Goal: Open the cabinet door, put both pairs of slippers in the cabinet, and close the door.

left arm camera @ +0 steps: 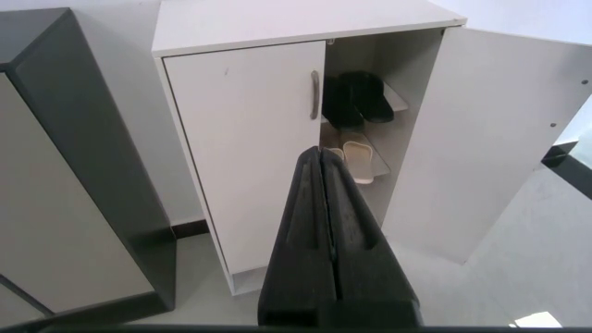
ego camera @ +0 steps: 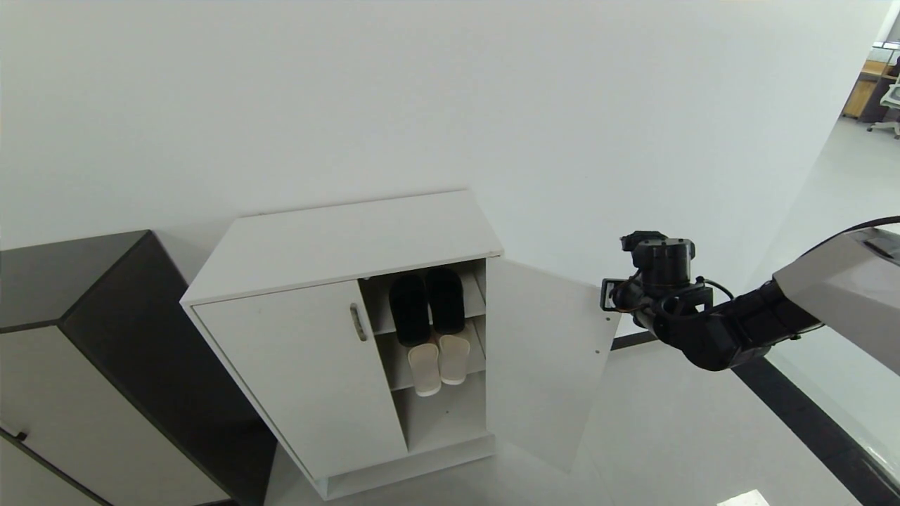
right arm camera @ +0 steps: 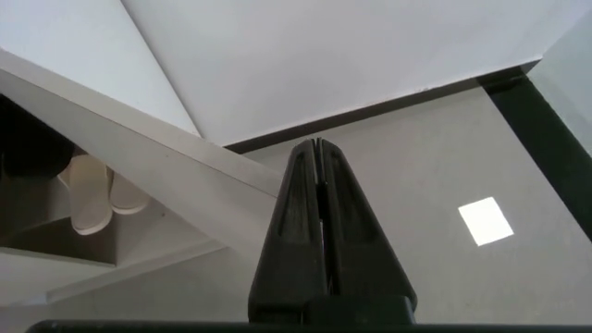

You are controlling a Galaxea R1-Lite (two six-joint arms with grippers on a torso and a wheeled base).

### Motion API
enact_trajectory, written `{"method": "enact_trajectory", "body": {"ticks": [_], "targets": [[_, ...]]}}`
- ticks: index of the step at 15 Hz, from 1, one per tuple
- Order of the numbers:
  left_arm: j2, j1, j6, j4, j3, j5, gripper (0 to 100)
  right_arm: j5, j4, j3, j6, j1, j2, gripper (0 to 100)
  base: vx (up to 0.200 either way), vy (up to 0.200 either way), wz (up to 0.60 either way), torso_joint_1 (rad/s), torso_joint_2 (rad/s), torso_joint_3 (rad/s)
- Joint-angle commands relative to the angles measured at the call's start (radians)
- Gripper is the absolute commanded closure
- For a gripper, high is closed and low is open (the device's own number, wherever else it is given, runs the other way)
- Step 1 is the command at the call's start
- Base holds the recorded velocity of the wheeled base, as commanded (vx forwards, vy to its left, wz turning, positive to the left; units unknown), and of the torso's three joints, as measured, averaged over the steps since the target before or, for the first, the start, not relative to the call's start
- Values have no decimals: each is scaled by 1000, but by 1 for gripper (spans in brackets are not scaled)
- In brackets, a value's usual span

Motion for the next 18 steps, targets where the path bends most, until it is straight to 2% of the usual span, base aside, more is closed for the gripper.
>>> {"method": "enact_trajectory", "body": {"ticks": [1, 9, 12, 18], "targets": [[0, 0, 0, 0, 0, 1, 100, 0, 0, -1, 0, -1, 10, 100, 0, 0, 0, 0, 0, 0], [0, 0, 0, 0, 0, 1, 100, -5, 2, 35, 0, 31, -12, 100, 0, 0, 0, 0, 0, 0], [1, 0, 0, 0, 0, 1, 100, -6, 2, 91, 0, 88, -58, 100, 0, 0, 0, 0, 0, 0], [0, 0, 0, -2, 0, 1, 100, -46, -8, 205, 0, 258, -138, 100, 0, 0, 0, 0, 0, 0]]}}
